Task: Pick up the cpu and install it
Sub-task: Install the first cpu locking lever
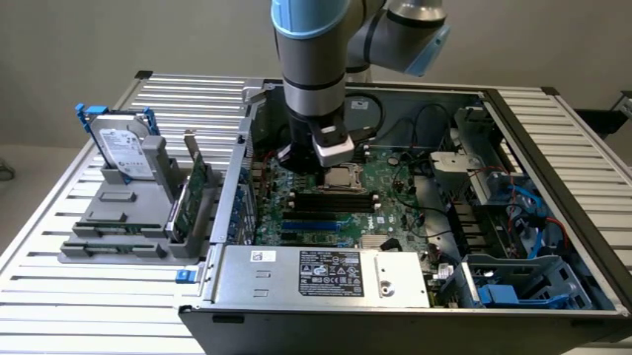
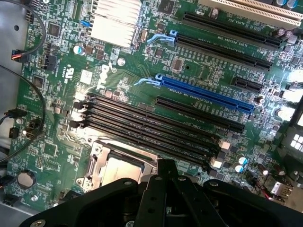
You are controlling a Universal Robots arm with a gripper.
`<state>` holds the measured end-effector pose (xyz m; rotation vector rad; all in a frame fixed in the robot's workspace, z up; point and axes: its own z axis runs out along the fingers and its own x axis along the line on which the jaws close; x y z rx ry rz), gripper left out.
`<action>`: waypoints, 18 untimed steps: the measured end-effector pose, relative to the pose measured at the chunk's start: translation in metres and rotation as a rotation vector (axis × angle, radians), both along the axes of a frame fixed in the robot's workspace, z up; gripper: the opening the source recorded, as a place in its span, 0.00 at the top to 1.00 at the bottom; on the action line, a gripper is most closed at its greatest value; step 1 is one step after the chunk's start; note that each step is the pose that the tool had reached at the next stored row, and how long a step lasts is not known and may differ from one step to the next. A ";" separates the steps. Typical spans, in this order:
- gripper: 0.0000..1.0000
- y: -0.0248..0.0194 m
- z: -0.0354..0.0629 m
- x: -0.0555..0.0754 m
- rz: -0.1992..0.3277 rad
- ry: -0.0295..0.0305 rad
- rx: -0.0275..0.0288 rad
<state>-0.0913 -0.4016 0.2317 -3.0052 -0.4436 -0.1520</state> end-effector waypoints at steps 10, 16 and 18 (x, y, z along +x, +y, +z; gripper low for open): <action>0.89 0.0000 -0.0048 -0.002 0.001 0.0103 0.0062; 0.89 0.0000 -0.0111 -0.003 0.001 0.0102 0.0267; 0.89 0.0000 -0.0130 -0.003 0.002 0.0102 0.0289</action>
